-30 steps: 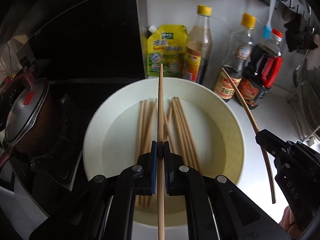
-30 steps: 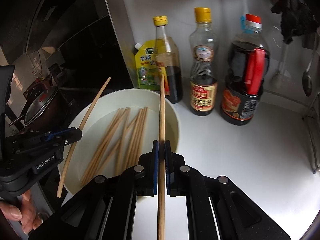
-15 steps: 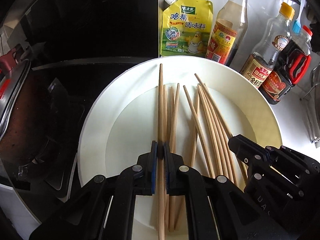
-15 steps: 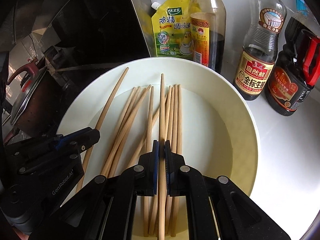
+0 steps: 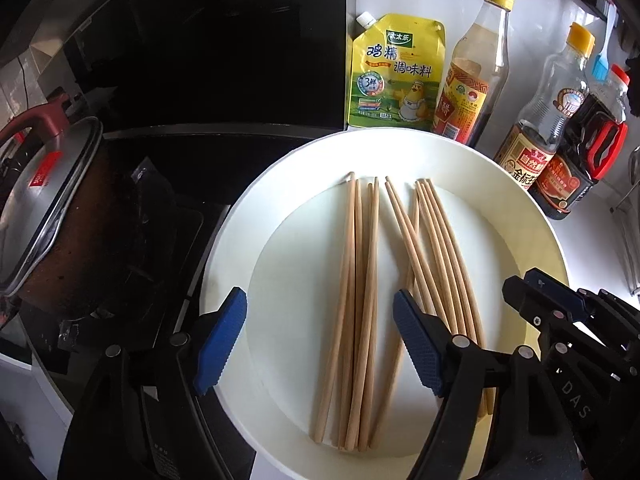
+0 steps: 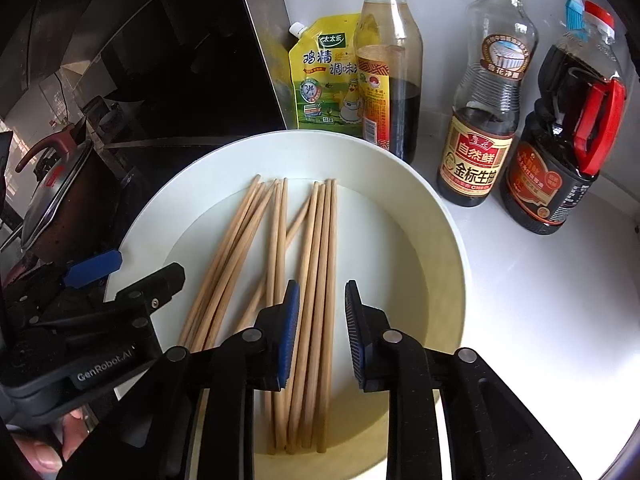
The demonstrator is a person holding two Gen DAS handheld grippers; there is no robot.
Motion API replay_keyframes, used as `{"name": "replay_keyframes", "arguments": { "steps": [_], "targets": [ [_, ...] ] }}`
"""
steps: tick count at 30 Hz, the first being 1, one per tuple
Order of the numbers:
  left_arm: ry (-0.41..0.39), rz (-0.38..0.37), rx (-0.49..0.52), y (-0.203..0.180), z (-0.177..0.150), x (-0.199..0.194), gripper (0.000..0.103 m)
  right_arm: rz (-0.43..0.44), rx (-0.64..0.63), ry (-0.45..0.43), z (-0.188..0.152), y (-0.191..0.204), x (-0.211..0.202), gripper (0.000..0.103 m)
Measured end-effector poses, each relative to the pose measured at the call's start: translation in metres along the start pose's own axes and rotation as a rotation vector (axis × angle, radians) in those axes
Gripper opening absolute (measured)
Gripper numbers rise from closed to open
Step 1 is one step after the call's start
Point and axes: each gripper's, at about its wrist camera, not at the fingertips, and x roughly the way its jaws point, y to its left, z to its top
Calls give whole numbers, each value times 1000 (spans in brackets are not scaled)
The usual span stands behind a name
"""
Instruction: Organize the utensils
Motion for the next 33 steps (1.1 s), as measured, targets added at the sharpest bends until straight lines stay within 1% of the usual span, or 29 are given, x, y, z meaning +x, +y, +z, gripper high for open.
{"name": "replay_keyframes", "arguments": {
  "steps": [2, 4, 5, 8, 13, 17, 20, 25, 33],
  "targets": [
    [0, 3, -10, 2, -4, -7, 79, -4, -1, -1, -4, -1, -7, 25],
    [-2, 8, -14, 2, -8, -14, 82, 8, 1, -7, -8, -2, -16, 33],
    [-4, 10, -15, 1, -10, -18, 84, 10, -2, -10, -9, -2, -20, 34],
    [-15, 14, -28, 0, -15, -27, 90, 5, -15, -13, -14, 0, -30, 35],
    [-25, 20, -43, -5, -23, -40, 90, 2, -34, -12, -21, 1, -40, 37],
    [-48, 29, -47, -8, -27, -53, 90, 3, -42, -20, -27, 1, -49, 37],
    [-59, 30, -56, -8, -29, -60, 91, 3, -47, -30, -29, 0, -58, 39],
    [-79, 21, -65, -10, -33, -70, 94, -13, -50, -38, -32, -2, -68, 41],
    [-90, 23, -69, -13, -38, -81, 95, -12, -49, -45, -36, -5, -78, 42]
  ]
}}
